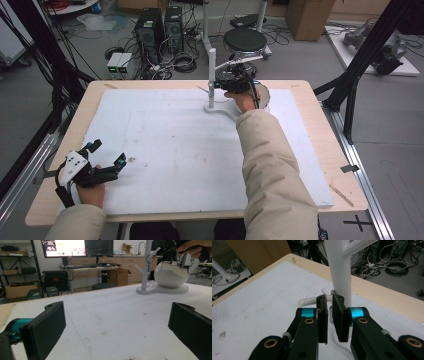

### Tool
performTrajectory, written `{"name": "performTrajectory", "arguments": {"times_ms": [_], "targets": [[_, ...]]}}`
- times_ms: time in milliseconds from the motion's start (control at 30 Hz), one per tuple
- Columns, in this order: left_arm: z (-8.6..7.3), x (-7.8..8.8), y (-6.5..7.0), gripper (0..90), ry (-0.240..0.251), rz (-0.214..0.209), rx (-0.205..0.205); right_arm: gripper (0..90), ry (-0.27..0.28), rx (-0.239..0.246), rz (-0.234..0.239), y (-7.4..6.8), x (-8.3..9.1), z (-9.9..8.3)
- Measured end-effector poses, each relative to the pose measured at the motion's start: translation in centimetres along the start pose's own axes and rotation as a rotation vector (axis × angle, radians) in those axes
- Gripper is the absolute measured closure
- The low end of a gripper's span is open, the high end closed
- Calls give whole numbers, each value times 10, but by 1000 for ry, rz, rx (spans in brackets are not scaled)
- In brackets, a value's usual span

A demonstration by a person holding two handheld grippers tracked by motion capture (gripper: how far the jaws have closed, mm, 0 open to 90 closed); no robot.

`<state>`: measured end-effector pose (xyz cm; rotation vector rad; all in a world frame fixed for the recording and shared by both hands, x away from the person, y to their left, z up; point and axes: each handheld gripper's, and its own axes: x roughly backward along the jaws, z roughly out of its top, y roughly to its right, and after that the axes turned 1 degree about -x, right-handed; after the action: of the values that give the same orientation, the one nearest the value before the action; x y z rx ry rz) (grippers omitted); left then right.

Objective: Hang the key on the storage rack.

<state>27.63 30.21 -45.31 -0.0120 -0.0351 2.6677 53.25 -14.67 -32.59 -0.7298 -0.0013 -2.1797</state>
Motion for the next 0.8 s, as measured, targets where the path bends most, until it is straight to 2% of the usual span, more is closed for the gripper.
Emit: {"name": "performTrajectory", "arguments": {"times_ms": [133,267,333,400,533,600,633,667,700,733,800], "targets": [[0,0,0,18,2,0,0,801,10,3,-2,-1,8,0],[0,1,1,17,10,1,-3,683,31,18,12,-6,21,-2],[0,1,1,17,10,1,-4,545,59,23,13,-8,31,-4],[0,0,1,17,14,1,-3,390,49,23,-5,-12,43,-5],[0,0,1,17,10,2,-4,98,24,91,-95,-27,67,-4],[0,0,1,17,8,2,-8,76,13,106,-102,-33,79,-6],[0,1,1,17,6,2,-8,6,15,131,-115,-37,85,-7],[0,0,1,17,5,1,-9,4,30,159,-122,-41,90,-10],[0,0,1,17,5,1,-9,4,30,159,-122,-41,90,-10],[0,0,1,17,4,1,-9,3,49,176,-98,-45,101,-18],[0,0,1,17,2,2,-12,4,51,203,-98,-48,111,-28]]}}
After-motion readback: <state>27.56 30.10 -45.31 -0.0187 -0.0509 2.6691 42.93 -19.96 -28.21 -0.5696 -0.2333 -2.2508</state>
